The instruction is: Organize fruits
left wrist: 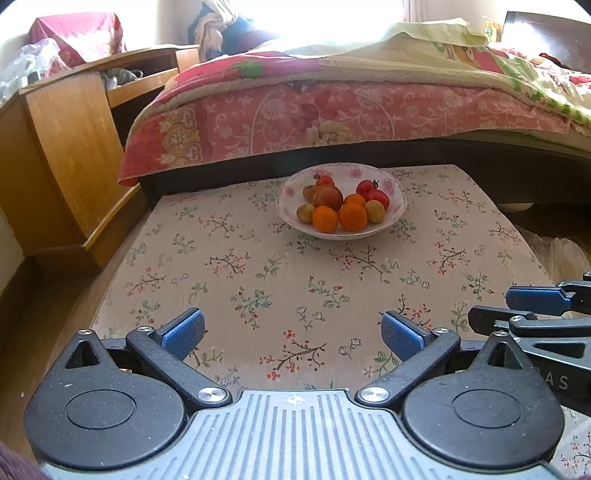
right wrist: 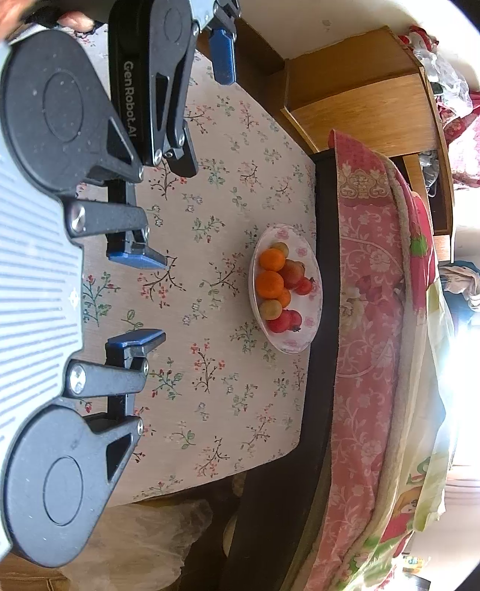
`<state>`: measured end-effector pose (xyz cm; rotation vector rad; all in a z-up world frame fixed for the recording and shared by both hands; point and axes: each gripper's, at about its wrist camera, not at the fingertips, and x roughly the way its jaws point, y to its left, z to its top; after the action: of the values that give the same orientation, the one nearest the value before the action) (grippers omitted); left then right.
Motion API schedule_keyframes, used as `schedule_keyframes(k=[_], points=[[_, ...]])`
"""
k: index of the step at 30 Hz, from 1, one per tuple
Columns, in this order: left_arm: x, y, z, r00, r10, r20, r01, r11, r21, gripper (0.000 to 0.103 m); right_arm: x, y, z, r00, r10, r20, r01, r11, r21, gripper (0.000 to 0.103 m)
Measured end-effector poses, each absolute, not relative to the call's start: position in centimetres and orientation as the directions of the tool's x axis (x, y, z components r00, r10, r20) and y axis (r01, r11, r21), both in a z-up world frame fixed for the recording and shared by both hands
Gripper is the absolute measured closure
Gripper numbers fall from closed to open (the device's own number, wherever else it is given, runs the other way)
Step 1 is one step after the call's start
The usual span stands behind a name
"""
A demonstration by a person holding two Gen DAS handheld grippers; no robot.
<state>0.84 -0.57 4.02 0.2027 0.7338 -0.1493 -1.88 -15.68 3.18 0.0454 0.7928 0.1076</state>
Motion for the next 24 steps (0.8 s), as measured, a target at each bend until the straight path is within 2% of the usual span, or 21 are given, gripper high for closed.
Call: schedule_keyframes(k=[24], points=[[0.3,-0.03,3.91,0.718,-0.072,-0.693,0.178,0.981,0.082,0.0,-2.44,-15.52,2.89,0.687,0.115,-0.718,-0.083,0.993,0.079,0.064]])
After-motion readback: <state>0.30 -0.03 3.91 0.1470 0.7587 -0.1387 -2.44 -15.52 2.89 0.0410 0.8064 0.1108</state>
